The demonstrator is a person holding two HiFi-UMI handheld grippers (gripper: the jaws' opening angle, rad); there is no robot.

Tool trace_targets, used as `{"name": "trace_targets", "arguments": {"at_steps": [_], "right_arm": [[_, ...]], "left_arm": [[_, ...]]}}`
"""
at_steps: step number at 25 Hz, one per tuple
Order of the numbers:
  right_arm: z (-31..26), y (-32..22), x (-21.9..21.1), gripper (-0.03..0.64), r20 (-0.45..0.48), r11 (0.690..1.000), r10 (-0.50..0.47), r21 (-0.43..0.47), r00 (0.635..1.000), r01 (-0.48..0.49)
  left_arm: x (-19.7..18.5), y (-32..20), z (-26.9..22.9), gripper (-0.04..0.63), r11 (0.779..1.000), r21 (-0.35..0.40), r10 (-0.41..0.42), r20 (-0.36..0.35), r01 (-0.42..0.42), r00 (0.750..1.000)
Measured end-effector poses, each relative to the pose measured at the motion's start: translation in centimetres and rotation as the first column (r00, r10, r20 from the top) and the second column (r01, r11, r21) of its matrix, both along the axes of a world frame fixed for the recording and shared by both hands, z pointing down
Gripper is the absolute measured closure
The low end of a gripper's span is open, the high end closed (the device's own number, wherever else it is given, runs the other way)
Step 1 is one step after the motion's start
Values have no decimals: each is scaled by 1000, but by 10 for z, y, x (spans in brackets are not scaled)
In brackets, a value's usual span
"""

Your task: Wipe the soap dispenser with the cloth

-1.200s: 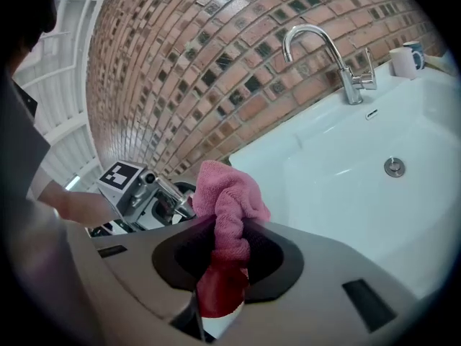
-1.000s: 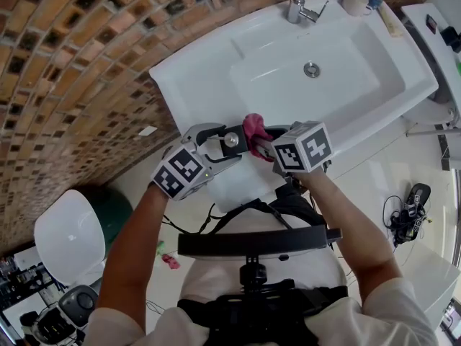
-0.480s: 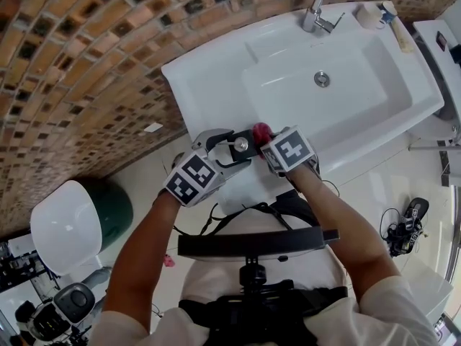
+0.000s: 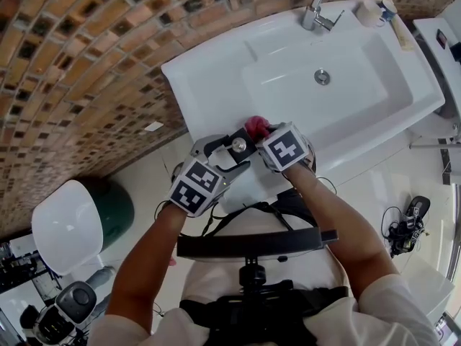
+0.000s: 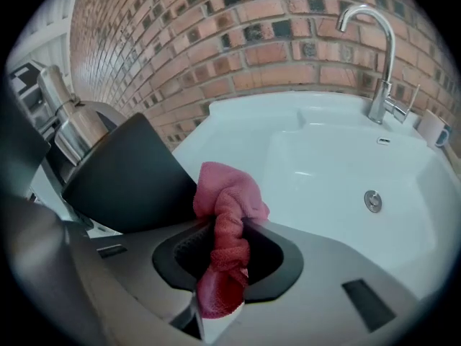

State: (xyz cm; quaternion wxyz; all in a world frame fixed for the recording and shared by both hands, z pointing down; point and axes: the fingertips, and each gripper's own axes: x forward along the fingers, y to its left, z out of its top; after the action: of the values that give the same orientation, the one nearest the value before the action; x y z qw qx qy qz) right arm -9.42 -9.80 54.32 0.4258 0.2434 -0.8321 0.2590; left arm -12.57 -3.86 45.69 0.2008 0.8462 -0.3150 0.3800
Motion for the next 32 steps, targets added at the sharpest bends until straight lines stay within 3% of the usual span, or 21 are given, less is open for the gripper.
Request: {"name": "trace_targets", "arguments": {"at_steps": [2,5,8,11,15,19,25,32], "right_arm": [[-8,-1,3,500,69,999,48,-5,996,-48],[-28,5,9,500,231,988,148,-70,962,-136],[-51,18,18,500,355,969,237,-154,904,-193],[-72,32,22,500,432,960,271,-193,860,-205],[-83,47,21,500,467,953,289,-221,836,-207],[-82,40,11,500,466,947,314,-214,827,-239],[-80,10,-2,502,456,945,325,-174,829,-275],[-84,3,-13,500,452,962,273,-147,849,-231]], "left_arm": [[-2,6,-2,232,995,1,95,20,-95,995],[-16,9,-5,230,979,11,201,111,-203,973],[-28,5,-6,230,963,30,261,165,-269,951],[-31,-3,-5,230,956,27,282,174,-291,943],[-23,-1,-2,230,960,-27,280,126,-279,952],[-9,11,5,225,959,-23,285,73,-284,956],[-12,20,4,225,985,-24,172,67,-171,983],[-20,28,0,225,985,-31,169,78,-167,982]]}}
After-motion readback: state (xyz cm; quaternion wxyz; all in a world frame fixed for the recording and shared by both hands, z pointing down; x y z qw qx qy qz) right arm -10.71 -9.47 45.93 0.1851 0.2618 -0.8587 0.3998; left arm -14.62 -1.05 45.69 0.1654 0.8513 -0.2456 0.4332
